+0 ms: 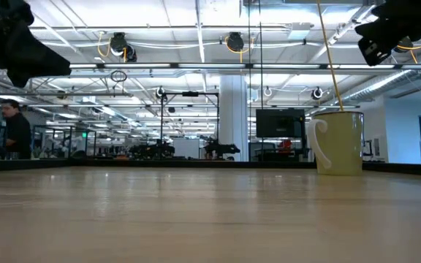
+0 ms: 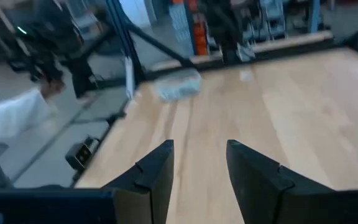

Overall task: Pick and place Stevia / Truvia into bins
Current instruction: Return to Home Position

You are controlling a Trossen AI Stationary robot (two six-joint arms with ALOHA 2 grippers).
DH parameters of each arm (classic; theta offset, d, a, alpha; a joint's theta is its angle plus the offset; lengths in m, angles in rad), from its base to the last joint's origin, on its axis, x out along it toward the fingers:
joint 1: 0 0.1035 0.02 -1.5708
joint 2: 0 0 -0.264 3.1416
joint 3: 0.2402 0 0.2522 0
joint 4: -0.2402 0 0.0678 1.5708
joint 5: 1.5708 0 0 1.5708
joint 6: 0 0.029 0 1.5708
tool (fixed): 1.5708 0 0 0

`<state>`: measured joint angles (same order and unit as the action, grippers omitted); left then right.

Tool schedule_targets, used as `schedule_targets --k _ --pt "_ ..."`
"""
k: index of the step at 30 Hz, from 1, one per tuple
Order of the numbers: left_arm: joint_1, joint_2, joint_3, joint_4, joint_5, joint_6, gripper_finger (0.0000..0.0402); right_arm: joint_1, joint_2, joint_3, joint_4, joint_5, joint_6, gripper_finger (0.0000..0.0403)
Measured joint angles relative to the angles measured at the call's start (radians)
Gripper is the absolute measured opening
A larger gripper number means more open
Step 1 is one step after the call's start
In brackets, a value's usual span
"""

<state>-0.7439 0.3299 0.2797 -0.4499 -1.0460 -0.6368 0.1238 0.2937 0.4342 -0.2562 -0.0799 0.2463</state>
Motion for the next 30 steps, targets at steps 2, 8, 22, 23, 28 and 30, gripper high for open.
schedule_targets --k 2,8,22,23,28,30 --pt "0.0 -0.031 -0.038 0.038 0.006 0.026 0.0108 0.0 -0.053 -0.019 0.001 0.003 -0.006 0.0141" --pt "0.0 -0.122 -0.118 0.059 0.007 0.047 0.0108 0.0 -0.198 -0.106 0.049 0.042 -0.022 0.0141" --pt "0.002 -0.214 -0.162 0.068 0.103 0.155 0.0108 -0.071 -0.234 -0.269 0.078 0.05 0.079 0.0141" --pt "0.002 -0.214 -0.162 0.068 0.104 0.165 0.0108 -0.072 -0.234 -0.281 0.093 0.028 0.086 0.0141" --pt "0.003 -0.213 -0.162 0.066 0.035 0.243 0.0108 -0.073 -0.234 -0.338 0.235 -0.056 0.066 0.0141" --pt "0.003 -0.213 -0.162 0.066 -0.013 0.255 0.0108 -0.073 -0.233 -0.343 0.252 -0.055 0.047 0.0141"
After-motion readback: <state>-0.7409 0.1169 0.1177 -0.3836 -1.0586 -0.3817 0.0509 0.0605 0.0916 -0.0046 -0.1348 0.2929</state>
